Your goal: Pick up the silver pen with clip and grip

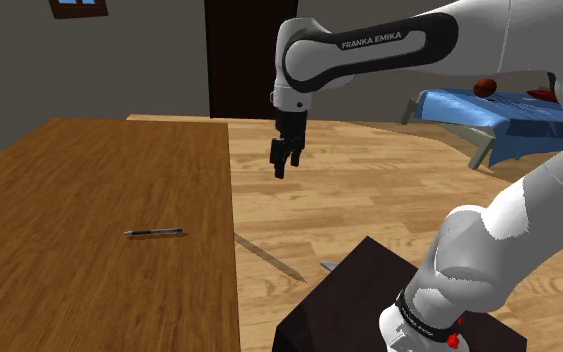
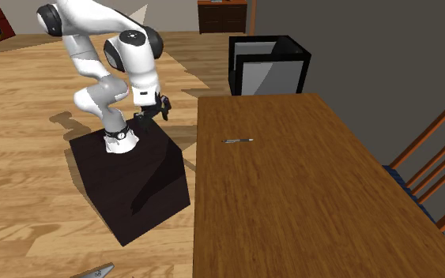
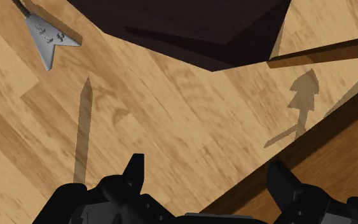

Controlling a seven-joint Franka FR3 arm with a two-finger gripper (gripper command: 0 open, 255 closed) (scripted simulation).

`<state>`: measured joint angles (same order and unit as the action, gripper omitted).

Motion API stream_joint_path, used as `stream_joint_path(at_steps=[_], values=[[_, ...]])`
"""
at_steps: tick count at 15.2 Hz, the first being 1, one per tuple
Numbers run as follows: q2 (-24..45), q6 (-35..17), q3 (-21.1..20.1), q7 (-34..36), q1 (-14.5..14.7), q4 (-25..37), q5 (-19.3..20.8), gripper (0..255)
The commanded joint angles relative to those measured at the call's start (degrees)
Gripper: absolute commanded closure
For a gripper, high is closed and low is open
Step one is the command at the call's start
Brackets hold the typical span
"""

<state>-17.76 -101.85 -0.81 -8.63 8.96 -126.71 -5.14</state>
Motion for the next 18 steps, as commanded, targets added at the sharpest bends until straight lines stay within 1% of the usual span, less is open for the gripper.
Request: stream_joint_path(at_steps=[1, 9, 18], values=[[3.67, -1.67, -0.90, -1.22, 1.12, 2.41, -0.26, 0], [17.43, -6.49, -4.70, -5.35, 5.00, 12.94, 0.03, 0], [32.44, -8.63, -8.89, -8.76, 9.75, 27.53, 2.83, 0]])
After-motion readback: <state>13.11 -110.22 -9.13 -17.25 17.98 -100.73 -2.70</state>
